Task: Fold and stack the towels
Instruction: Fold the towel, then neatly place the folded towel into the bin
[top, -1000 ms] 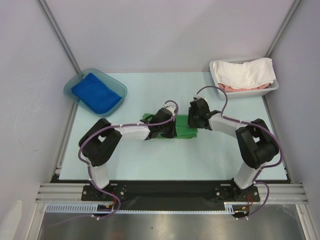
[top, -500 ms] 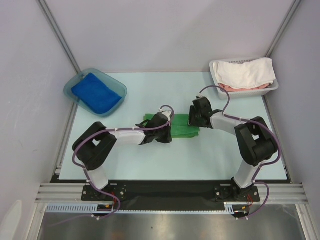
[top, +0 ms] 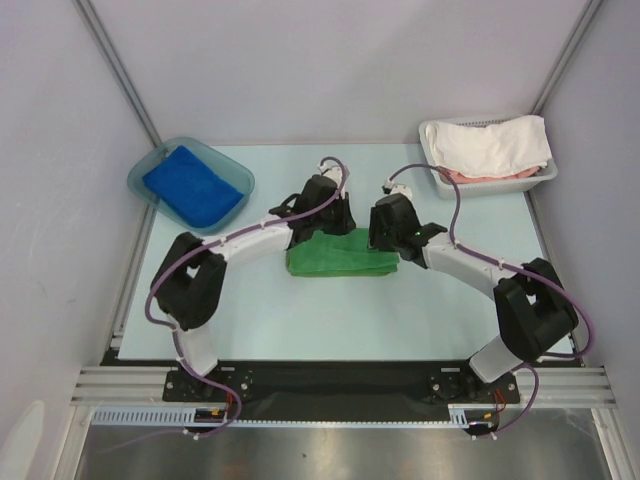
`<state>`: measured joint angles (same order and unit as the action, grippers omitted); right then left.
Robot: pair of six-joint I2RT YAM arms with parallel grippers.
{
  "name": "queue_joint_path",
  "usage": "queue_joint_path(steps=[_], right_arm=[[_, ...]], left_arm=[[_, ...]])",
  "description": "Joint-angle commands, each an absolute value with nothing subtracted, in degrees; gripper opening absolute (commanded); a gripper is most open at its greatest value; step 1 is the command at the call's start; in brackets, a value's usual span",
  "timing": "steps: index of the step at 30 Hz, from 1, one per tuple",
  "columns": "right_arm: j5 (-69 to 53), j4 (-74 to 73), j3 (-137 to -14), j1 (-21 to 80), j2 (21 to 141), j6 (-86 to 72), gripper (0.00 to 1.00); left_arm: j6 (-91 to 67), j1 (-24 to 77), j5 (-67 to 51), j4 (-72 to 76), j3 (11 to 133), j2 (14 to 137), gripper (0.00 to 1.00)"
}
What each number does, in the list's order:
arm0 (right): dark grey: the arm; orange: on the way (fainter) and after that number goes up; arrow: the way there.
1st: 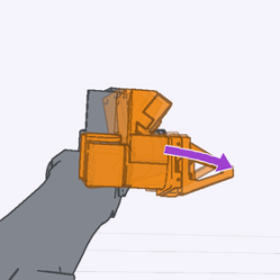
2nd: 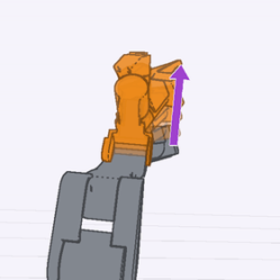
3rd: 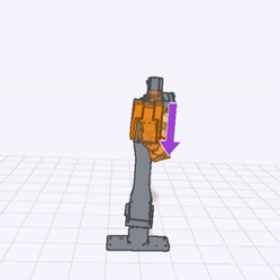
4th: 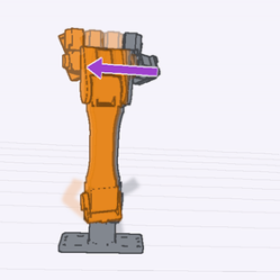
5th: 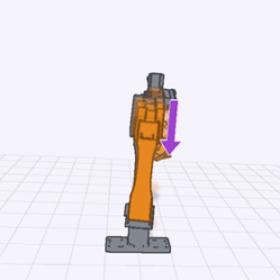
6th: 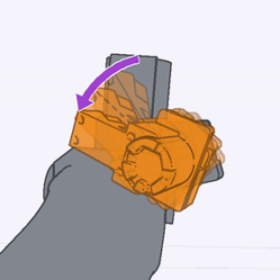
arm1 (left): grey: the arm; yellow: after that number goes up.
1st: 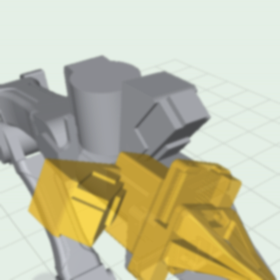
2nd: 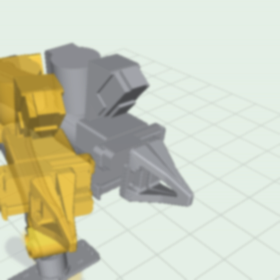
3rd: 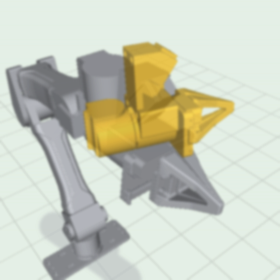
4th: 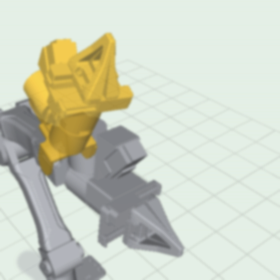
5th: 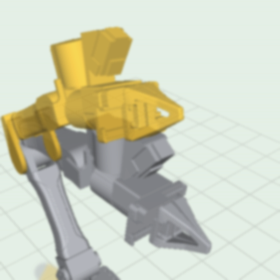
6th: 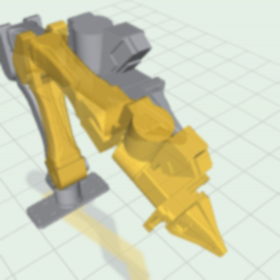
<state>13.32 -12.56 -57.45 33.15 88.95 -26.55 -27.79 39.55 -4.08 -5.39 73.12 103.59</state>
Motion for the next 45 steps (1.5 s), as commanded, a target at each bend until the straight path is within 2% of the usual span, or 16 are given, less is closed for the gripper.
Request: queue_joint_path(steps=[1, 9, 18, 25, 29, 33, 39, 45], right_arm=[[14.94, -10.47, -56.61, 34.63, 92.18, -27.42, 0.51], [14.24, -8.17, -52.30, 35.51, 95.36, -28.47, 0.50], [14.68, -7.56, -45.27, 37.88, 91.77, -29.27, 0.52], [13.63, -12.30, -48.42, 32.97, 84.48, -27.60, 0.64], [9.24, -13.36, -51.41, 24.29, 84.37, -26.46, 0.68], [2.23, -11.96, -53.96, 19.88, 89.28, -25.75, 0.70], [-3.33, -8.18, -54.32, 19.69, 94.83, -26.45, 0.70], [-1.85, -7.99, -53.00, 21.62, 97.38, -26.63, 0.70]], left_arm=[[-25.14, 39.03, -9.22, -6.59, 79.27, 110.89, 0.16], [-24.35, 38.85, -13.80, -2.55, 82.00, 118.38, 0.17], [-26.63, 37.44, -8.09, -7.38, 84.99, 122.78, 0.17], [-25.14, 37.44, -10.72, -3.34, 82.53, 119.01, 0.23], [-23.38, 37.44, -10.90, -4.75, 83.67, 117.95, 0.24], [-23.90, 37.53, -11.51, -3.87, 82.27, 115.23, 0.24], [-25.40, 37.79, -11.78, -3.60, 79.11, 110.31, 0.24], [-26.80, 38.23, -12.57, -3.08, 74.36, 104.96, 0.24]])
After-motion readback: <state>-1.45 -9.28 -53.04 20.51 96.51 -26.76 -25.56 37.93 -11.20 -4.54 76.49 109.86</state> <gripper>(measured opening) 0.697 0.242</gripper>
